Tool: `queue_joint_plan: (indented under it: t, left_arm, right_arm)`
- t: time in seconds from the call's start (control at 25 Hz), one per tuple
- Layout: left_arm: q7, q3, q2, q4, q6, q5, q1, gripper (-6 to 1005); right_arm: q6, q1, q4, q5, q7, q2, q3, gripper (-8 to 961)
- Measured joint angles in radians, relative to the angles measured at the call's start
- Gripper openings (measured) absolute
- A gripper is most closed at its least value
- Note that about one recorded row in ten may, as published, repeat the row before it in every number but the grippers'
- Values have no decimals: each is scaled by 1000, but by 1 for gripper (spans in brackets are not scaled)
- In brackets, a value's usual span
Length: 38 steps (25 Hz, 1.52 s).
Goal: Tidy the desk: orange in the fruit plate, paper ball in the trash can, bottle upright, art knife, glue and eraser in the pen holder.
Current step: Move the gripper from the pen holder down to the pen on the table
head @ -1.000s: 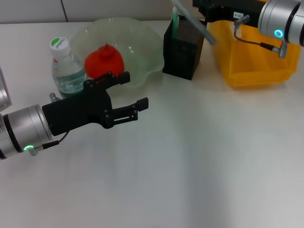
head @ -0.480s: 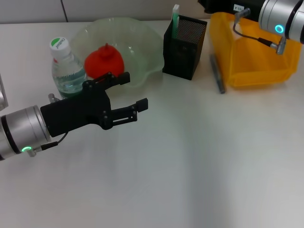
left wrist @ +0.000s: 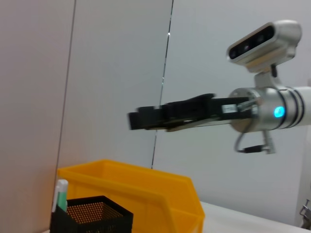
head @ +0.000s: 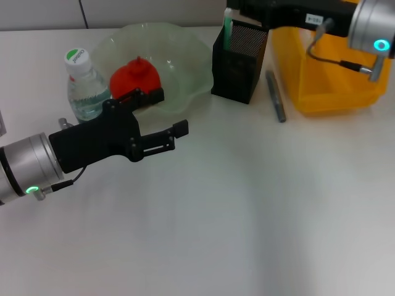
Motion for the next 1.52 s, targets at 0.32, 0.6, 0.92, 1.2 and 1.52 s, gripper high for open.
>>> queue_joint_plan:
  t: [0.32,0.6,0.92,1.2,1.52]
  left_arm:
    - [-9,-20,-2,-2,-3,-8,-11,836]
    - [-27,-21,0,-2,-8,-32,-27,835]
    - [-30,-20,0,4,-14,-40,-28,835]
    - [-31,-20,2,10,-15,-40,-34,835]
    - [-32,-12,7,34,-15,-32,-47,834]
  right_arm:
    - [-289,116,157,-476,538,-77,2,251]
    - [-411,239,180,-835,887,-58,-18,378]
    - [-422,237,187,-993,1067,-23,-35,398]
    - [-385,227,190,-1137,1171,12,-124,399]
    - [-273,213,145,-1151,1177,30,-167,399]
